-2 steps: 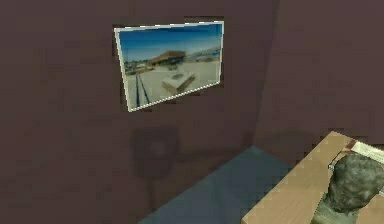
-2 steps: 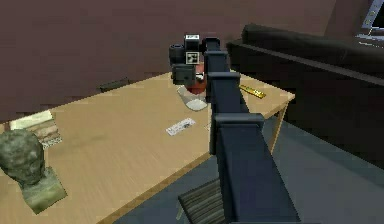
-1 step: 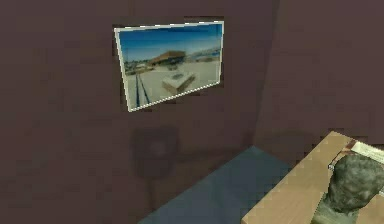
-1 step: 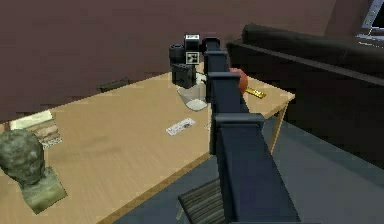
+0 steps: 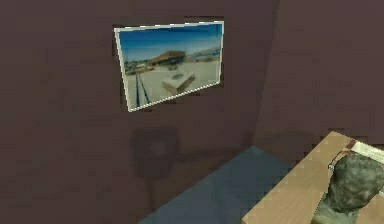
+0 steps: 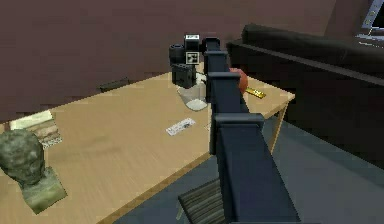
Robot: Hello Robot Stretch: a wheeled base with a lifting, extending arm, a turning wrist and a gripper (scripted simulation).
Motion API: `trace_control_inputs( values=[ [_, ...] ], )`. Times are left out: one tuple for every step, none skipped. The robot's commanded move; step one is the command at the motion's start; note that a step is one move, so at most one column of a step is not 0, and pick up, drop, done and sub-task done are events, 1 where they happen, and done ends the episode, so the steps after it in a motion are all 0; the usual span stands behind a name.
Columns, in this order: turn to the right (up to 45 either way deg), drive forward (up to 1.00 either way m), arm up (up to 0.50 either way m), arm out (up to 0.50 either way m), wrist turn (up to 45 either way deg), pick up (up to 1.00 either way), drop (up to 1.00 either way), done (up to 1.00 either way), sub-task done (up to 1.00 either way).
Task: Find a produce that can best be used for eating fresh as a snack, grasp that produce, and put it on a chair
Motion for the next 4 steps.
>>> trace_control_inputs(
  values=[
    [0.0,0.00,-0.50,0.00,0.0,0.00,0.00,0.00,0.00],
    [0.0,0.00,0.00,0.00,0.0,0.00,1.00,0.00,0.00],
    [0.0,0.00,0.00,-0.10,0.0,0.00,0.00,0.00,0.00],
    [0.0,0.00,0.00,0.00,0.0,0.00,0.00,1.00,0.00]
  ],
)
